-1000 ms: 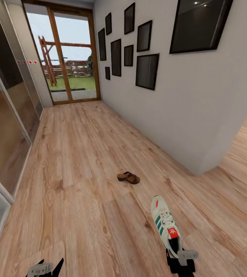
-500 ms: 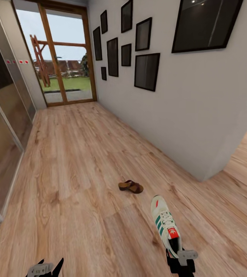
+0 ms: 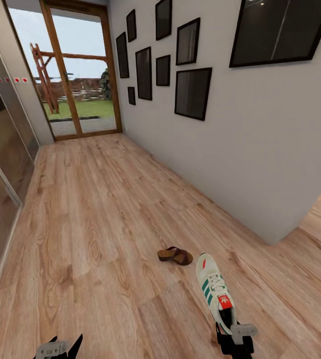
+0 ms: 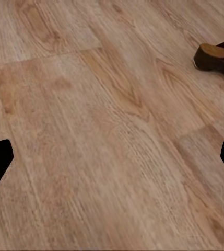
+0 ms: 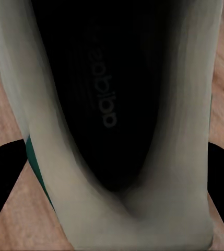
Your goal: Pick up the two gym shoes and the two sandals from the corridor floor and place them onto the hallstand (shoe rack) in the corridor, making sure they are on the rack and not on the floor. Arrange them so the two gym shoes are next to each other and the two sandals are next to each other.
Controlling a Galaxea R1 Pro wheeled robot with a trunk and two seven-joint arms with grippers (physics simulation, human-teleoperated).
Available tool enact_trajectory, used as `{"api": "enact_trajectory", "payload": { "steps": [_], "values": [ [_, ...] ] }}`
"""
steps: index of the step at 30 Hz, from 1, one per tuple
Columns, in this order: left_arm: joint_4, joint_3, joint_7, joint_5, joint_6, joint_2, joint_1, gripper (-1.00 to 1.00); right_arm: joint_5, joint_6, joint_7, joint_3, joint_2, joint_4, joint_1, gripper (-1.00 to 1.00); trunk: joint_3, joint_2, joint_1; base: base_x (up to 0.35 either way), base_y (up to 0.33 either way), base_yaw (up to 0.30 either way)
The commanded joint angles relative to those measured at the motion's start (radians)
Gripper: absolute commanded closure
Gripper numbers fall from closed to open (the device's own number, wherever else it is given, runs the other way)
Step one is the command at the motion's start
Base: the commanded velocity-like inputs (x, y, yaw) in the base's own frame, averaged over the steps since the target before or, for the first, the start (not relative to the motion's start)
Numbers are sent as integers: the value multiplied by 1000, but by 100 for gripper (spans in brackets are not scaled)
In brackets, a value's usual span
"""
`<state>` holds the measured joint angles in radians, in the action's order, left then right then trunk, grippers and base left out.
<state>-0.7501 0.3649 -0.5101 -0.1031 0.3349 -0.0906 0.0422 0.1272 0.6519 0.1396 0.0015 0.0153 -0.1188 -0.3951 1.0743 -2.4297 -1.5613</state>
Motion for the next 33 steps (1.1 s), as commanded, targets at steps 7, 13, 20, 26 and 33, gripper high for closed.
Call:
{"api": "enact_trajectory", "payload": {
  "steps": [7,13,20,26,33],
  "values": [
    [2,2,-10,-10,-2,0,1,-100,11,2,9,0,0,1,-1,100,1,0,0,315,165,-10],
    [2,2,-10,-10,-2,0,1,-100,11,2,9,0,1,1,-1,100,-1,0,0,315,179,-112],
    [2,2,-10,-10,-2,1,1,-100,11,2,7,0,2,0,-1,100,-1,0,0,315,181,-11],
    [2,2,-10,-10,-2,2,1,-100,10,2,9,0,2,1,-1,100,-1,0,0,315,181,0],
    [2,2,-10,-10,-2,2,1,-100,9,2,9,0,2,1,-1,100,-1,0,0,315,181,-45]
  ]
}}
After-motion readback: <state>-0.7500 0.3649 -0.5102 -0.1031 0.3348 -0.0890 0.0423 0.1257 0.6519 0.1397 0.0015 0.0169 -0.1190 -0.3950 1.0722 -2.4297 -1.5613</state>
